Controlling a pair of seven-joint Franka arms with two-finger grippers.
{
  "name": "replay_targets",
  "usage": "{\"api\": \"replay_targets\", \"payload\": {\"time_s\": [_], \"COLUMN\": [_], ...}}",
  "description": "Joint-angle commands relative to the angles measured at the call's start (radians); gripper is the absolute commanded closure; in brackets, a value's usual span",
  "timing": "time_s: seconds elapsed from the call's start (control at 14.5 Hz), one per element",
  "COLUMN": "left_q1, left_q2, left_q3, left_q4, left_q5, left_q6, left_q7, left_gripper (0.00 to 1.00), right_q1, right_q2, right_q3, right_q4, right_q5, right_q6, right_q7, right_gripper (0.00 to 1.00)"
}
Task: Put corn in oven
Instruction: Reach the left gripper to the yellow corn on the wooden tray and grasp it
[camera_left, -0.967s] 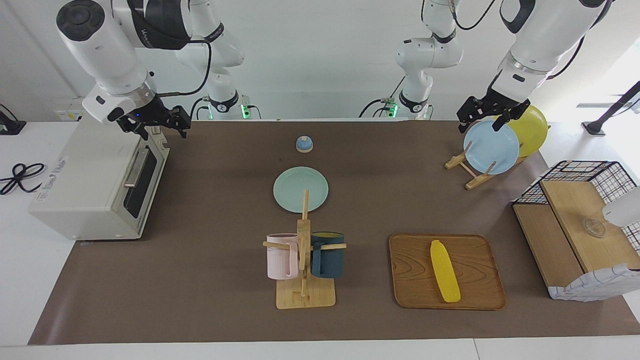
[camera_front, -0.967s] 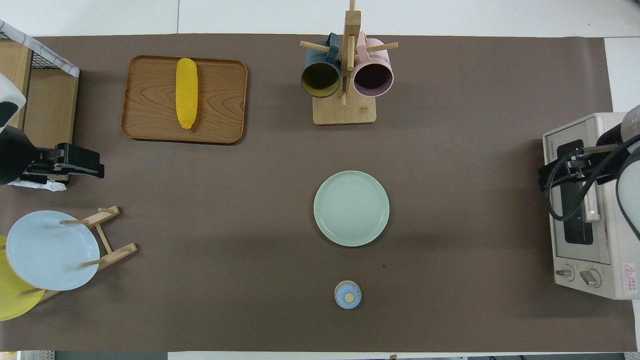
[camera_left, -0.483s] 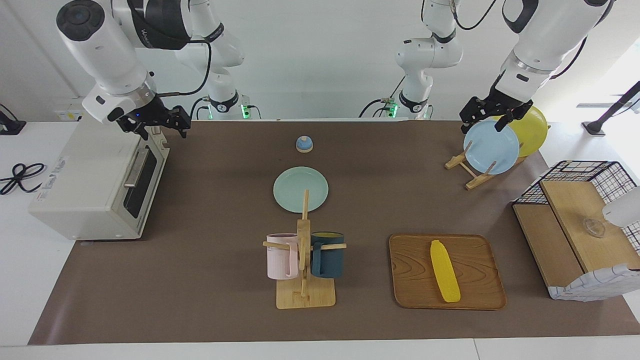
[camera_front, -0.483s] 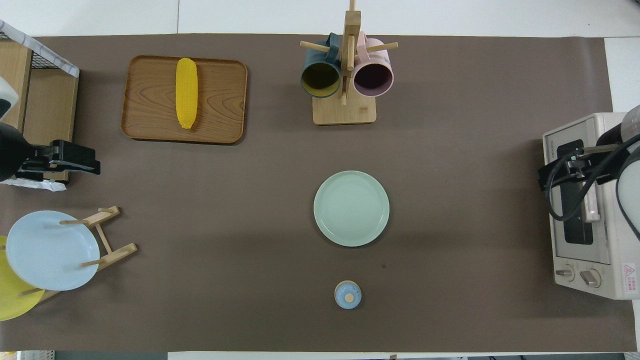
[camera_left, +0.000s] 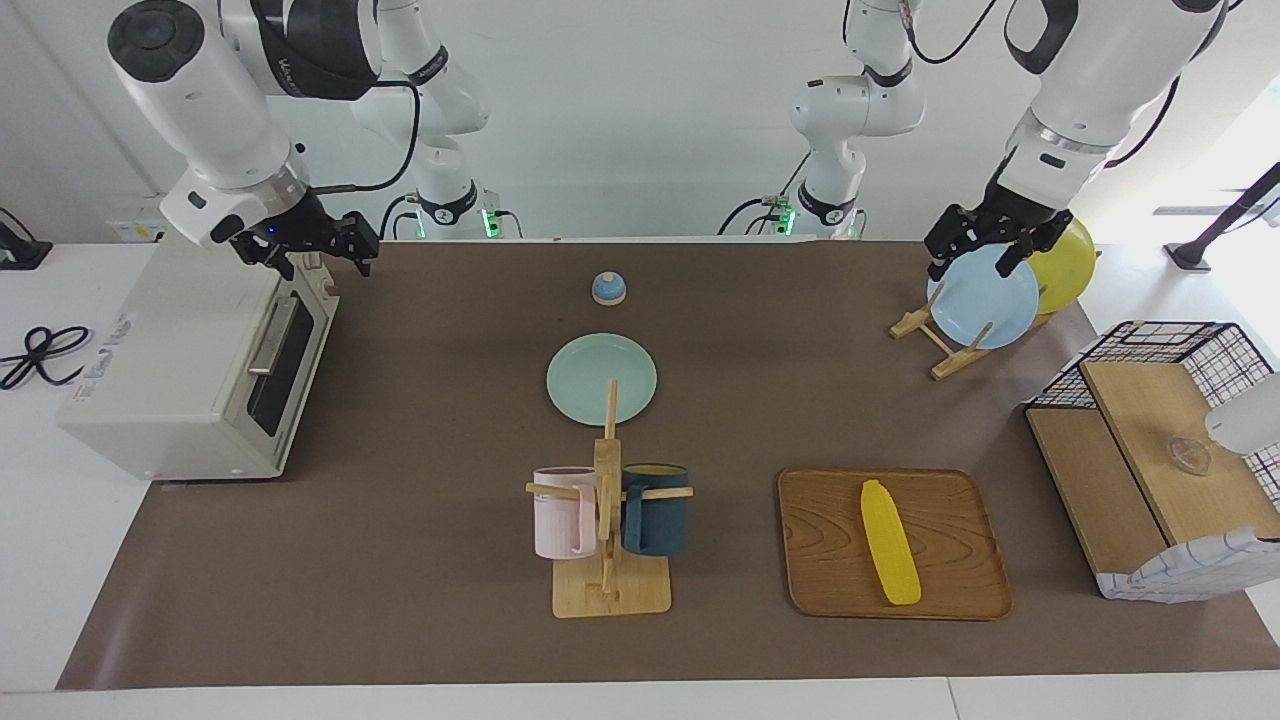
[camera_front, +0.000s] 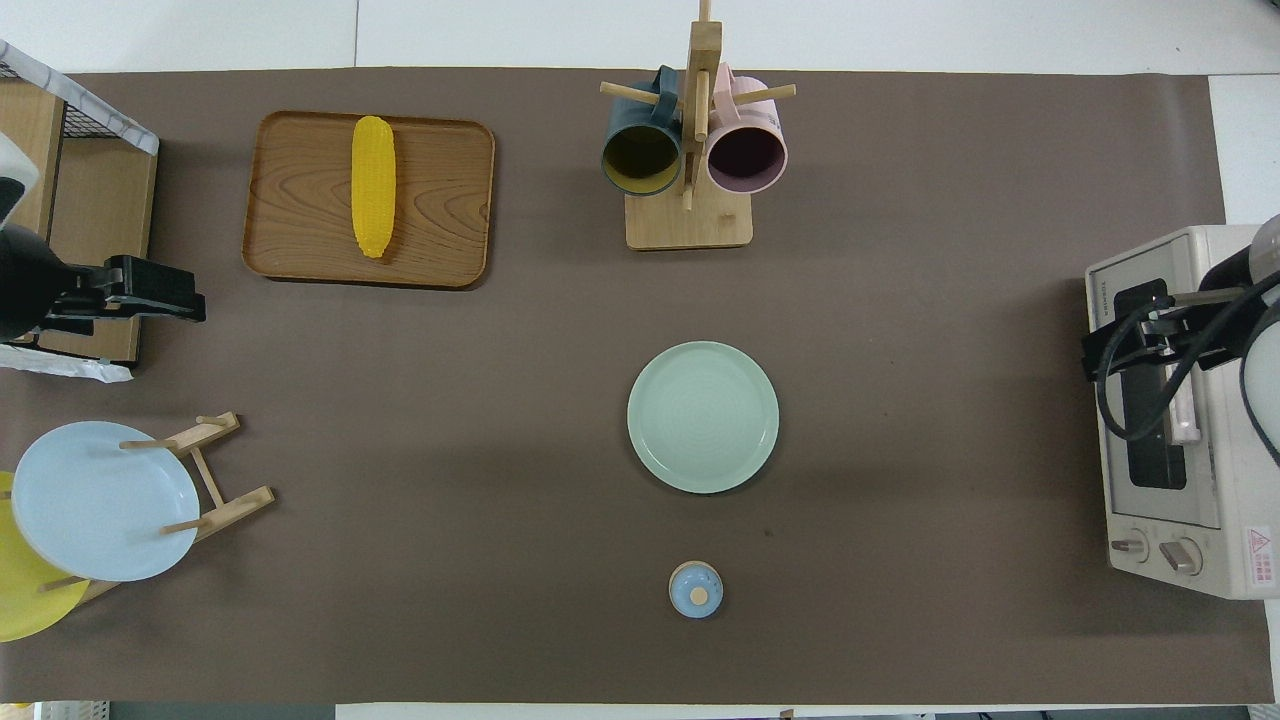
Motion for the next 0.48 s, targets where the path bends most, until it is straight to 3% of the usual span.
{"api": "replay_targets", "payload": {"time_s": [0.0, 0.35, 0.41], "left_q1": [-0.001, -0.045, -0.045], "left_q2": [0.08, 0.309, 0.367], "left_q3": [-0.006, -0.01, -0.01], "left_q4": [-0.012, 0.066, 0.099], "left_q5": [-0.01, -0.001, 0.001], "left_q6": [0.104, 0.237, 0.262], "left_q7": [-0.004, 0.004, 0.01], "left_gripper": [0.0, 0.0, 0.0], "right_q1": [-0.01, -0.007, -0.01], "right_q2": [-0.016, -0.016, -0.018], "right_q3": [0.004, 0.009, 0.008], "right_q4": [-0.013, -0.016, -0.03], "right_q5": [0.009, 0.027, 0.045], "right_q6": [0.0, 0.006, 0.041], "right_q7": [0.006, -0.02, -0.044], "right_gripper": [0.0, 0.0, 0.15]}}
